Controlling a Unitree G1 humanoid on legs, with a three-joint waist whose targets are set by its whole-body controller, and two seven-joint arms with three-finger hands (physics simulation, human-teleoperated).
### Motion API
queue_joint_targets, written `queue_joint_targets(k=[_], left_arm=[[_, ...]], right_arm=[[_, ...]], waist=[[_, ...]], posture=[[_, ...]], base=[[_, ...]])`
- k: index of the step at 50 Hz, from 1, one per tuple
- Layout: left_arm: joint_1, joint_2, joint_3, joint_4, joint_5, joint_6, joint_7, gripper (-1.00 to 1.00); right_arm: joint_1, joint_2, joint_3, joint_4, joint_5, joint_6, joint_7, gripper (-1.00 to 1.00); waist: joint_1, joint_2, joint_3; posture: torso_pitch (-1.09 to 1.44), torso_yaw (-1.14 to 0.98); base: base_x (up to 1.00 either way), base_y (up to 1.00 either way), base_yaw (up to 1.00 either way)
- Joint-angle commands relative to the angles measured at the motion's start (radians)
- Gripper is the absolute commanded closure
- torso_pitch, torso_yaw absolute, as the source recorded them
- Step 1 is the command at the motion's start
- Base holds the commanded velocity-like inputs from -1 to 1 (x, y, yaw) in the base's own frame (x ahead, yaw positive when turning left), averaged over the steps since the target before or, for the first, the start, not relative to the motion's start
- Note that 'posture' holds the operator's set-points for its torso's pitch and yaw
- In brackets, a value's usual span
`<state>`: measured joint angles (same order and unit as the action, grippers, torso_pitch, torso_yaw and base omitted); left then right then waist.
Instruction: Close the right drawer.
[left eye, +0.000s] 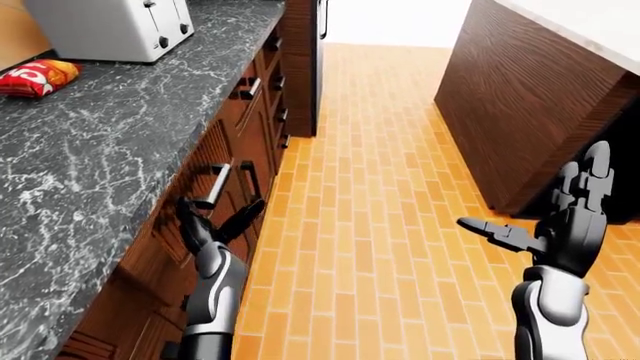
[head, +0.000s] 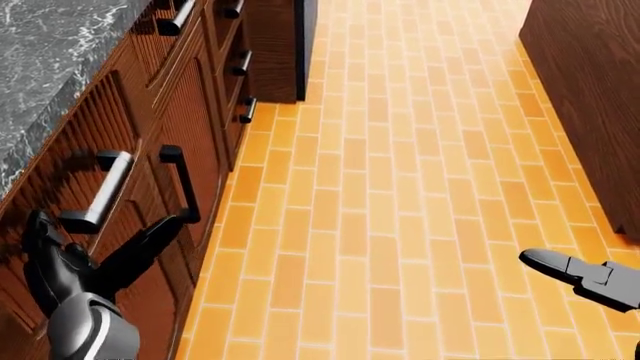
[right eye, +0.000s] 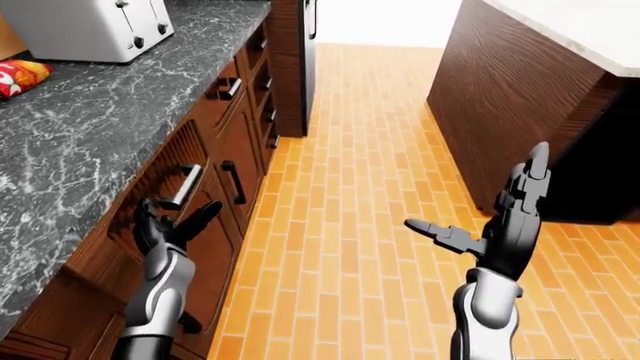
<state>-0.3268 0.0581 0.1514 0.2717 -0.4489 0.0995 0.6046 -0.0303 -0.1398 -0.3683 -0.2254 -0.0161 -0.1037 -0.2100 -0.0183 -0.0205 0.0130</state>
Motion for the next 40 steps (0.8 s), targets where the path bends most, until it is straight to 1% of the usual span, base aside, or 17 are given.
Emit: queue_joint_targets(k=[1,19,23,28,34,40], left_arm=[[-0.024,0.024,0.036,-0.045,0.010,-0.054,0.035,-1.00],[-0.061,0.103,0.101,-0.008,-0.078,-0.065,0.073,-1.00],[-0.066,0.120,0.115,-0.001,-0.096,-0.066,0.080,-1.00],[-0.070,0.155,0.147,0.001,-0.134,-0.064,0.092,-1.00],[-0.074,0.184,0.167,0.016,-0.164,-0.074,0.102,-1.00],[-0.073,0.185,0.162,0.017,-0.170,-0.076,0.102,-1.00]], right_arm=[[-0.017,-0.011,-0.007,-0.041,-0.002,-0.027,-0.003,-1.00],[-0.018,-0.012,-0.007,-0.041,-0.002,-0.025,-0.001,-1.00],[-0.018,-0.012,-0.006,-0.039,-0.003,-0.026,-0.002,-1.00],[-0.017,-0.011,-0.004,-0.037,-0.004,-0.028,-0.001,-1.00],[-0.017,-0.010,-0.002,-0.034,-0.007,-0.030,-0.002,-1.00],[-0.015,-0.010,-0.002,-0.035,-0.008,-0.031,-0.001,-1.00]], waist=[[0.008,-0.001,-0.021],[0.006,0.003,-0.019],[0.005,0.002,-0.017],[0.006,0.002,-0.014],[0.002,0.004,-0.010],[-0.005,0.006,-0.008]], posture=[[0.00,0.00],[0.00,0.00],[0.00,0.00],[0.00,0.00],[0.00,0.00],[0.00,0.00]], base=[[0.00,0.00,0.00],[0.00,0.00,0.00],[0.00,0.00,0.00],[0.00,0.00,0.00],[0.00,0.00,0.00],[0.00,0.00,0.00]])
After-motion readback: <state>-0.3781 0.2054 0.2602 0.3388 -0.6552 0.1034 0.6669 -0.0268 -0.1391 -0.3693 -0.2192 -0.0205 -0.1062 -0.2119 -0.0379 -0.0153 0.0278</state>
